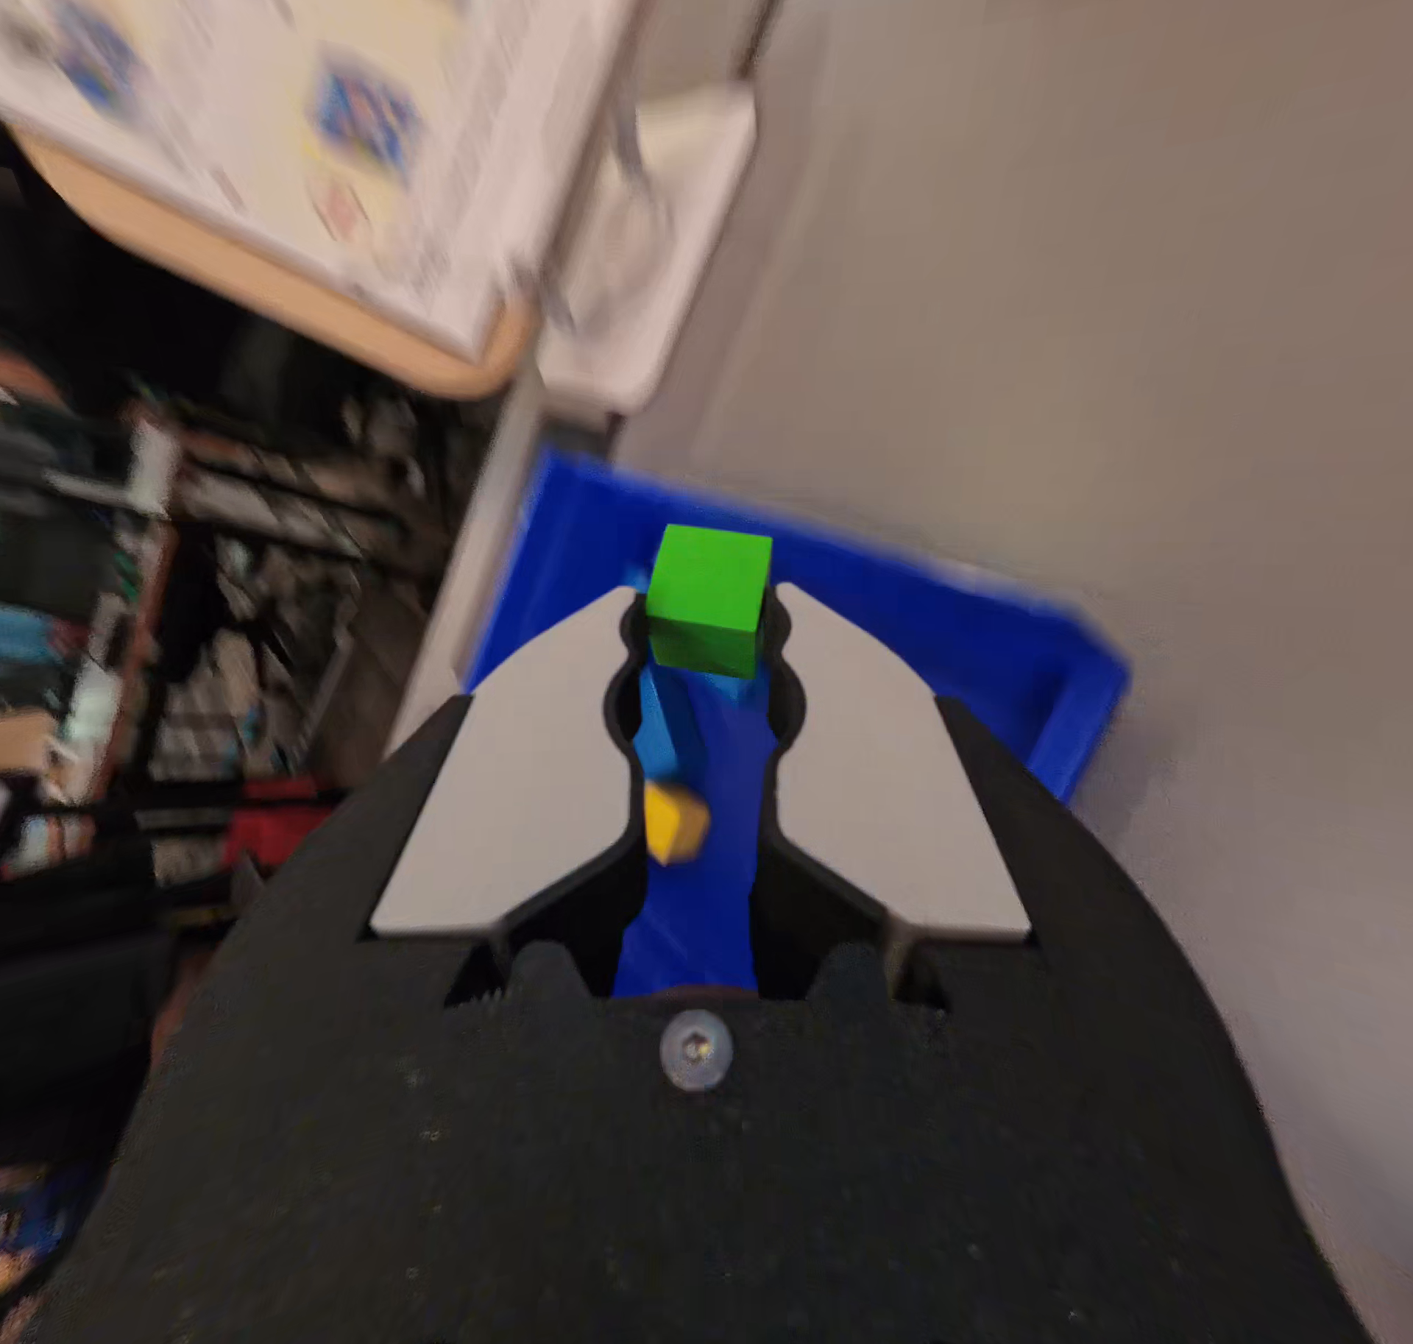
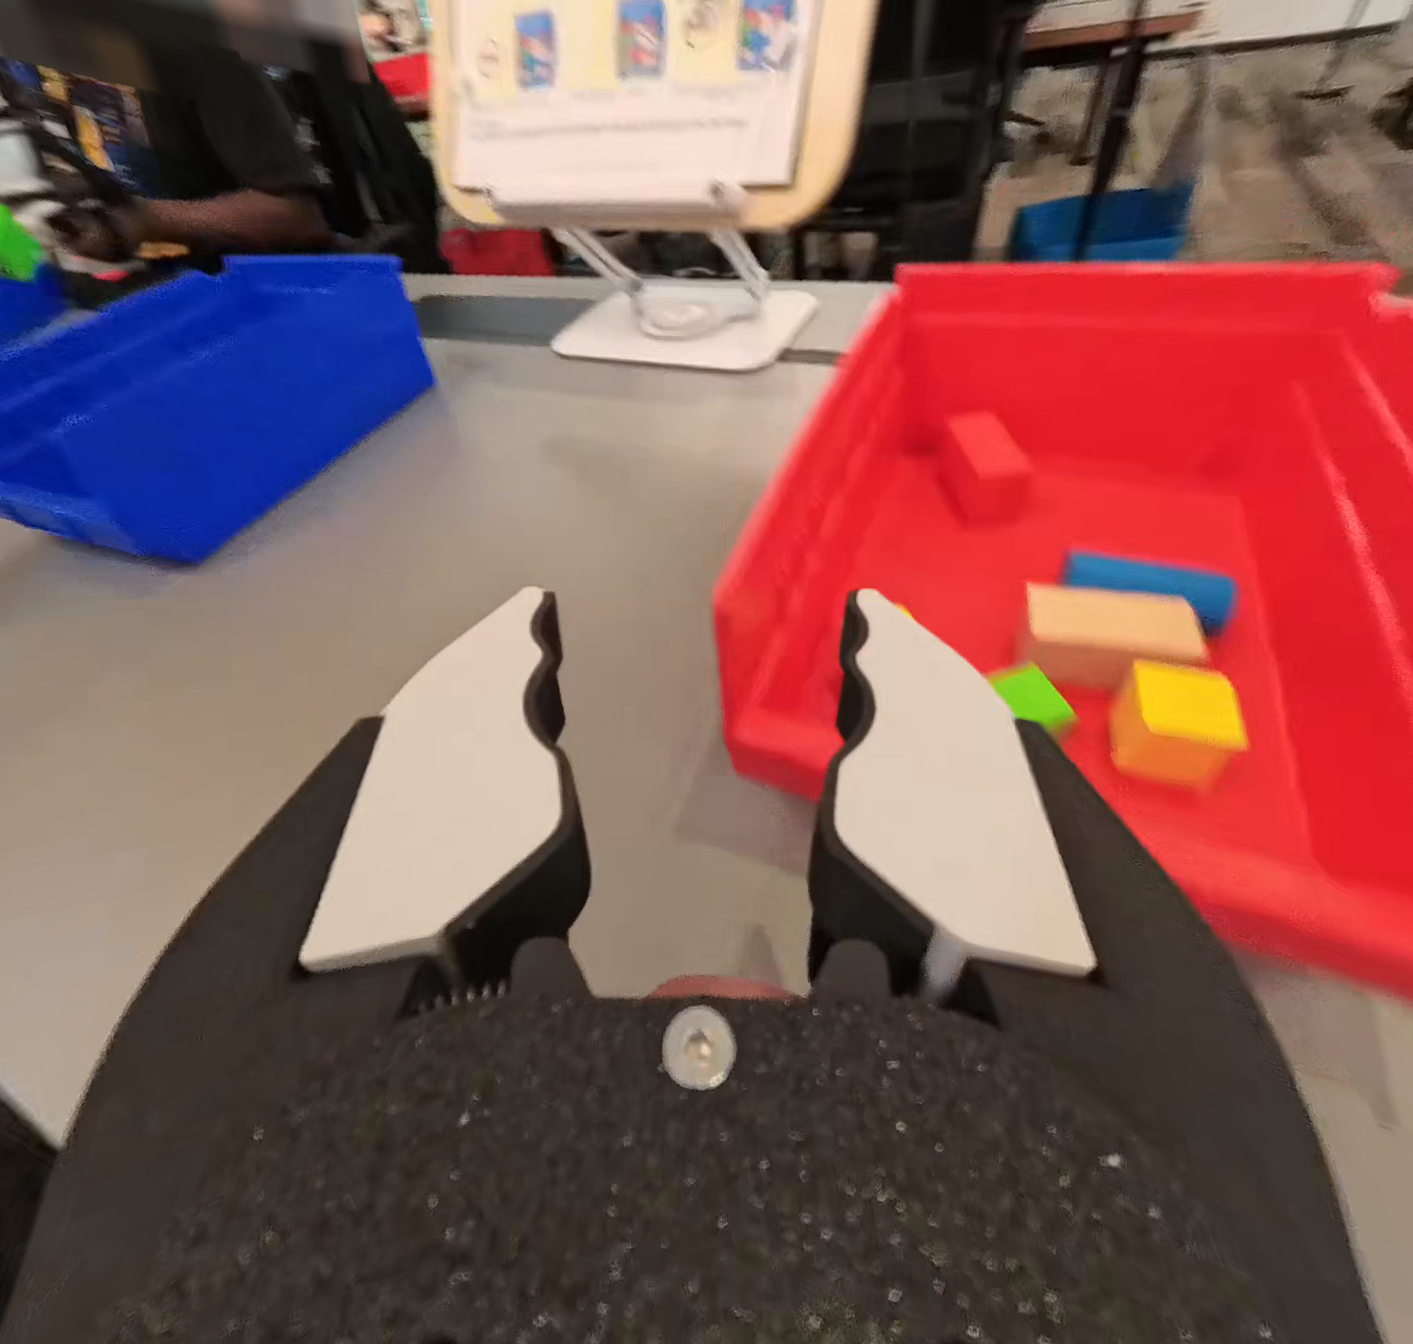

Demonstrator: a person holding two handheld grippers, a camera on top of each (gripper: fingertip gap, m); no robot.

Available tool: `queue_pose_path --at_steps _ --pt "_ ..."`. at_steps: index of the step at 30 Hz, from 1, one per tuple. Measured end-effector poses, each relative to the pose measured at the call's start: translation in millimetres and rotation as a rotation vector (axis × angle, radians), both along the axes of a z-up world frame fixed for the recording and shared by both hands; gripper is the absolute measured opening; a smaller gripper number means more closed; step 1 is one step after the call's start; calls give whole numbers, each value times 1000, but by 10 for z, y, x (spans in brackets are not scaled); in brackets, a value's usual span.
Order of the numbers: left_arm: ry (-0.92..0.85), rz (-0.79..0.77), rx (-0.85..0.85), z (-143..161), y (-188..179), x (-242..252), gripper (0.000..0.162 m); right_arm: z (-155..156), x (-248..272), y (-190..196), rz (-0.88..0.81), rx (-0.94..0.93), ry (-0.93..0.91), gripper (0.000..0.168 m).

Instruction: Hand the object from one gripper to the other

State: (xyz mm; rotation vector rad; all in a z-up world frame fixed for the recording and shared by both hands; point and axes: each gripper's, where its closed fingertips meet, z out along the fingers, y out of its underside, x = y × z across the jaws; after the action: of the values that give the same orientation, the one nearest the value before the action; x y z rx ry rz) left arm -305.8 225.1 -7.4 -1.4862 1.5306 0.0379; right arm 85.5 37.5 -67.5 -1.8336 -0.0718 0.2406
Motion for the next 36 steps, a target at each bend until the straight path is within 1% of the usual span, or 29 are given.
queue_pose_path --at_steps 3,4,6,7,8,9,11,14,18,22,24,27,29,31,32,33,34,36 --pt "-212 -203 93 455 -382 673 28 511 -492 315 215 13 112 67" --pt "-261 -256 131 556 -518 873 28 638 -700 403 302 2 149 67" --pt "-320 -322 201 649 -760 1203 28 812 -1173 481 515 -47 255 68" --pt "-336 -343 228 648 -863 1334 28 880 -1395 473 624 -71 325 66" --pt "-352 -368 245 626 -963 1450 28 950 -1565 466 708 -77 401 61" --pt "-362 -399 252 586 -1053 1557 28 1004 -1672 491 750 -67 479 60" --pt "-319 -414 256 446 -1122 1697 28 1044 -1797 555 787 -50 610 61" --pt "-290 -444 243 286 -1212 1821 28 904 -1923 574 849 -127 655 62" --pt "-258 -463 224 115 -1238 1943 28 749 -1946 598 844 -168 653 61" --pt "-263 -495 143 -31 -1320 2042 28 476 -2019 642 835 -251 658 59" --pt "-226 -488 149 -134 -1303 2056 28 499 -2055 586 900 -266 731 28" --pt "-236 -427 77 -234 -1297 2013 28 394 -2060 598 879 -311 719 28" --pt "-314 -369 -53 -318 -1358 1909 28 340 -2066 577 871 -338 685 28" --pt "-424 -320 -260 -502 -1481 1763 28 320 -2009 562 844 -334 624 28" --pt "-466 -278 -379 -654 -1550 1667 28 336 -1936 556 824 -321 584 28" --pt "-488 -237 -497 -839 -1646 1556 33 370 -1830 550 804 -306 536 28" --pt "-506 -189 -586 -1018 -1739 1443 41 420 -1673 562 768 -286 476 28" --pt "-513 -87 -673 -1297 -1895 1234 43 560 -1170 676 613 -230 340 28"
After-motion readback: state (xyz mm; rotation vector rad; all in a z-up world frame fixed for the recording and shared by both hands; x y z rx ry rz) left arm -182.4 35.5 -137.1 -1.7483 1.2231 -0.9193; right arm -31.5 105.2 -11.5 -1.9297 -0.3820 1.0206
